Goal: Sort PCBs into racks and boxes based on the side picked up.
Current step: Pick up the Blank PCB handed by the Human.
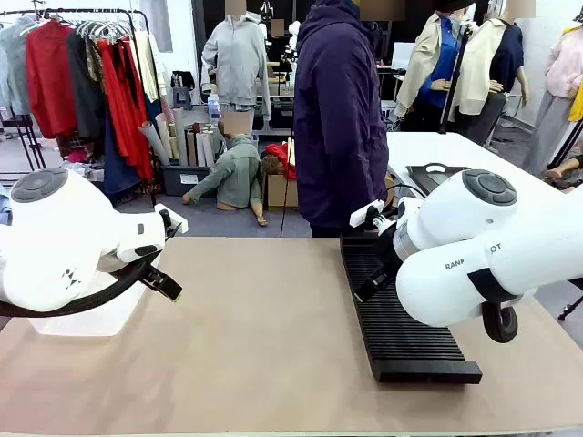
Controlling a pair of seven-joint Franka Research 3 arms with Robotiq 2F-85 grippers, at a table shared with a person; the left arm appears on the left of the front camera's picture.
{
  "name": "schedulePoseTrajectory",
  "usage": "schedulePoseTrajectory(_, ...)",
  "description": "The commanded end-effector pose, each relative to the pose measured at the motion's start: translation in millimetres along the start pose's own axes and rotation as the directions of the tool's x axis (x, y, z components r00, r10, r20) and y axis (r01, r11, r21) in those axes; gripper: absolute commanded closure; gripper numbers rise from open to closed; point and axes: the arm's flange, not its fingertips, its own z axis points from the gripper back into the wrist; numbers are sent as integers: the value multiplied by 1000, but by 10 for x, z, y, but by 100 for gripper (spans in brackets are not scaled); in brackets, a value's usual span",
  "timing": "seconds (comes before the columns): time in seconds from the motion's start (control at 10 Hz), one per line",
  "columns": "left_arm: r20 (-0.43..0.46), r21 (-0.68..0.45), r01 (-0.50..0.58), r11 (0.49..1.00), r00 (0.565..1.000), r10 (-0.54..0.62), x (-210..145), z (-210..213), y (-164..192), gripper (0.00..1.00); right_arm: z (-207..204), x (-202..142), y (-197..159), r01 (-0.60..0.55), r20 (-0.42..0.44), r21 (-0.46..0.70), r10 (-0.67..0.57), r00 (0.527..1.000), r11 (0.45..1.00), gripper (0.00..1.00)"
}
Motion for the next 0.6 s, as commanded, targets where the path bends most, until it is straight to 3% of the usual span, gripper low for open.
schedulePoseTrajectory(0.0, 0, 0, 0, 1000, 1000, 0, 1, 1, 0, 0, 0, 0, 0, 0, 0, 0, 0, 1000, 1000, 0)
schedulePoseTrajectory(0.5, 0, 0, 0, 1000, 1000, 0, 1, 1, 0, 0, 0, 0, 0, 0, 0, 0, 0, 1000, 1000, 0)
